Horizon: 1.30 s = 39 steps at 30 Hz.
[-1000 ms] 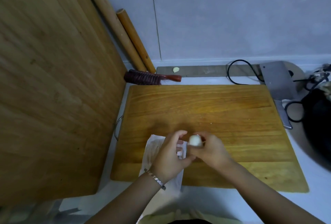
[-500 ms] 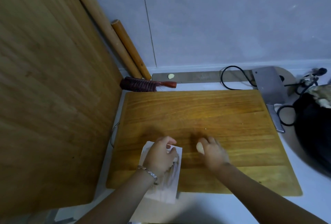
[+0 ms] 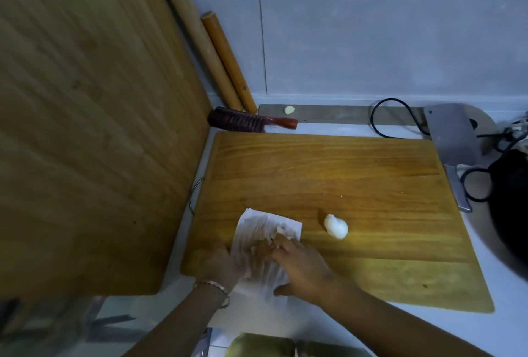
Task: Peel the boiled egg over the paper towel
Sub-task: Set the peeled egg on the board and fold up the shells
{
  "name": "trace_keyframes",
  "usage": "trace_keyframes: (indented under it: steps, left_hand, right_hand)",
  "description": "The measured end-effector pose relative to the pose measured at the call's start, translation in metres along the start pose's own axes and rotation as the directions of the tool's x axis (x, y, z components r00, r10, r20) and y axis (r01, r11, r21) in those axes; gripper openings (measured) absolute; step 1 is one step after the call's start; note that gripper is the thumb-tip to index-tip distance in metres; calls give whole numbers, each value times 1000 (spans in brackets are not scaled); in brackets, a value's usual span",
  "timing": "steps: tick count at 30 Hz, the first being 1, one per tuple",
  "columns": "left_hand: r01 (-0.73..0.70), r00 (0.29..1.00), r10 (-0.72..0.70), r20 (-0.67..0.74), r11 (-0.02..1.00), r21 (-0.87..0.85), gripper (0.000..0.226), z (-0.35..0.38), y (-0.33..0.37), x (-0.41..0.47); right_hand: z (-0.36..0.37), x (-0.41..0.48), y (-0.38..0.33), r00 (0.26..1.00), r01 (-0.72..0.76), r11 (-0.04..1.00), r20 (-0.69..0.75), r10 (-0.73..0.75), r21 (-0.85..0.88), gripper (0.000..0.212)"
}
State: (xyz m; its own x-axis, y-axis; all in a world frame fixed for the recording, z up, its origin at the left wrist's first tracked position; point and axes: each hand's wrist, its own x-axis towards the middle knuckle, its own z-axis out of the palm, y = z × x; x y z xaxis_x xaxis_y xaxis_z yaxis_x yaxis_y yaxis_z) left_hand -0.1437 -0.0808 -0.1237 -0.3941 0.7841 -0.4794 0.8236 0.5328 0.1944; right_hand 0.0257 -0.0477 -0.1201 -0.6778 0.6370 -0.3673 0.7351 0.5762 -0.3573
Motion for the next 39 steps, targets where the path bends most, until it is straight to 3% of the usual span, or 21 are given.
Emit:
trace_keyframes:
  steps: [3, 9, 11, 14, 15, 21, 23, 26, 28, 30, 36, 39]
  left_hand:
    - [28, 1000, -29, 0, 968, -251, 33, 5, -9, -4]
    - [-25, 995, 59, 80, 927, -375, 26, 2, -5, -3]
    - [-33, 997, 61, 50, 895, -444, 28, -3, 1, 1]
    - [-111, 994, 99, -51, 858, -502, 2, -14, 16, 11]
    - [-135, 991, 113, -73, 861, -490, 9, -16, 21, 16]
    - [-121, 991, 135, 23, 944, -307, 16, -13, 32, 48]
    - [-96, 993, 116, 37, 933, -348, 16, -15, 31, 54]
    - [-29, 987, 96, 133, 902, -431, 39, -18, 31, 57]
    - [-3, 981, 84, 177, 911, -411, 35, -20, 34, 55]
    - [-30, 978, 105, 180, 926, -377, 5, -22, 36, 52]
    - [-33, 961, 193, 197, 789, -614, 12, -31, 45, 25]
    - [93, 940, 173, 294, 698, -710, 17, -36, 44, 13]
  right_hand:
    - [9, 0, -5, 1000, -12, 999, 29, 13, -37, 52]
    - [8, -2, 3, 997, 34, 999, -71, -31, 43, 20]
    - [3, -1, 9, 987, -34, 975, -148, 68, 218, 16]
    - [-9, 10, 18, 908, -195, 878, -259, 330, 437, 10]
    - [-11, 16, 21, 884, -238, 863, -269, 383, 446, 11]
    - [-12, 43, 22, 863, -455, 833, -74, 500, 315, 23]
    - [-10, 46, 19, 844, -481, 802, -59, 533, 354, 25]
    - [-7, 47, 16, 806, -507, 708, -20, 591, 491, 26]
    - [-7, 46, 17, 803, -494, 680, -17, 596, 542, 15]
    - [-10, 42, 17, 811, -445, 661, -41, 584, 604, 9]
    - [-21, 30, -4, 835, -250, 553, -113, 539, 794, 8]
    - [-21, 23, -14, 890, -177, 619, -144, 433, 765, 15]
